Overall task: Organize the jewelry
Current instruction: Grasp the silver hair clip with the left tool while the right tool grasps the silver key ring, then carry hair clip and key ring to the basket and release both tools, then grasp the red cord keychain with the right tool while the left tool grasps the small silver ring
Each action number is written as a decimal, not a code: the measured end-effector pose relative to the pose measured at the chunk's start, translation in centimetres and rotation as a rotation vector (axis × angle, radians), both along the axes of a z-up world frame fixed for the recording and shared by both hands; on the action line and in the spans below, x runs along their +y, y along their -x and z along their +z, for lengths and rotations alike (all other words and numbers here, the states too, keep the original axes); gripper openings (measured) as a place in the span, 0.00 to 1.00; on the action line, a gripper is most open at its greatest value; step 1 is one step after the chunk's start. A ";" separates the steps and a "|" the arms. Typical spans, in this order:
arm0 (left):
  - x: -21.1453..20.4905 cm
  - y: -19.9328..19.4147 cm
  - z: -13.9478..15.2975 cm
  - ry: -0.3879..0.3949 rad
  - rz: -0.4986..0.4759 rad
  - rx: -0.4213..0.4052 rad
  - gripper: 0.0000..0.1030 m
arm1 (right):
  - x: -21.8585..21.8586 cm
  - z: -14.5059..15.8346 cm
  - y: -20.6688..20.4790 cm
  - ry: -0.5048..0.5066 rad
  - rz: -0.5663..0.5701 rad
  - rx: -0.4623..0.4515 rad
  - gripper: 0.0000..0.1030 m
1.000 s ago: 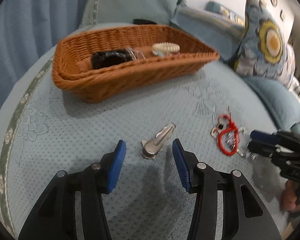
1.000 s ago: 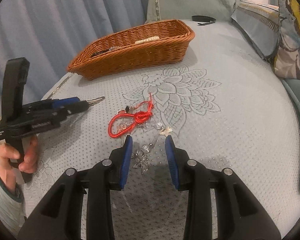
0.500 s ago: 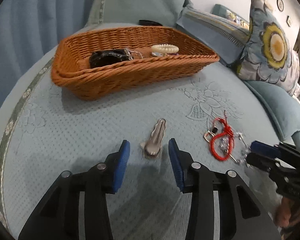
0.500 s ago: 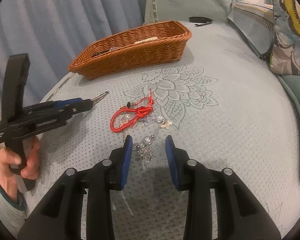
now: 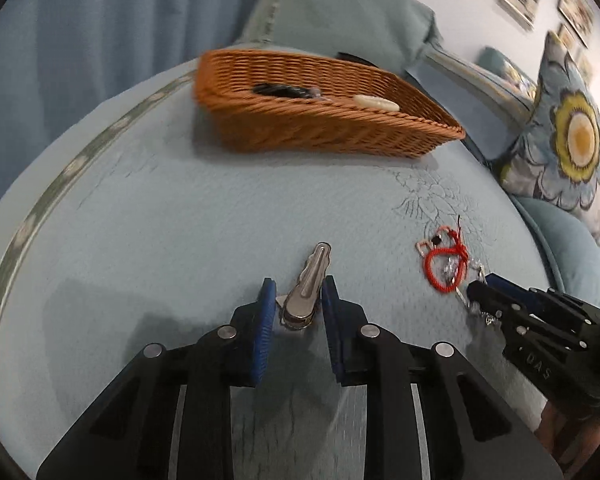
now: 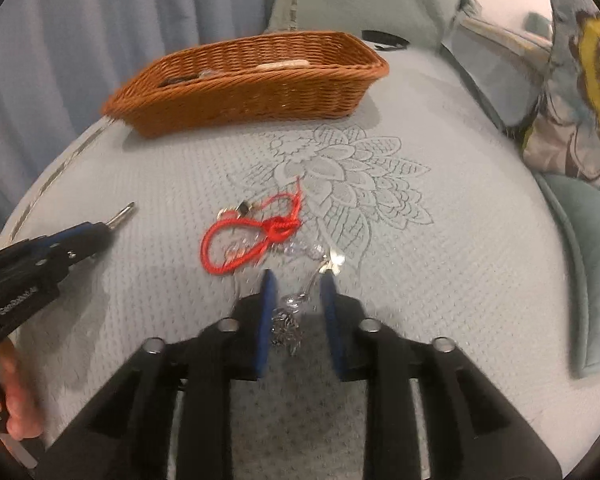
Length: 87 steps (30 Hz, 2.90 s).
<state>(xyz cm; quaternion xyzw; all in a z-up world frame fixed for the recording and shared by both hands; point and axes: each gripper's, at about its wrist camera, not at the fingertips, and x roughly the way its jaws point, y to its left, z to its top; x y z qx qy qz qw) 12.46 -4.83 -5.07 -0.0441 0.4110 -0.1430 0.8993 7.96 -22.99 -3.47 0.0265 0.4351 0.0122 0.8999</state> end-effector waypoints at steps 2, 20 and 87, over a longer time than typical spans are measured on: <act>0.1 1.0 0.1 0.017 0.012 -0.032 0.21 | -0.4 0.1 0.9 -0.017 0.014 -0.007 0.07; 0.3 3.4 0.9 0.031 0.026 -0.154 0.21 | -2.9 8.4 5.3 -0.295 0.078 -0.208 0.07; 0.0 -1.5 12.9 0.219 -0.091 -0.346 0.48 | -3.1 11.6 -7.0 -0.181 0.138 -0.238 0.40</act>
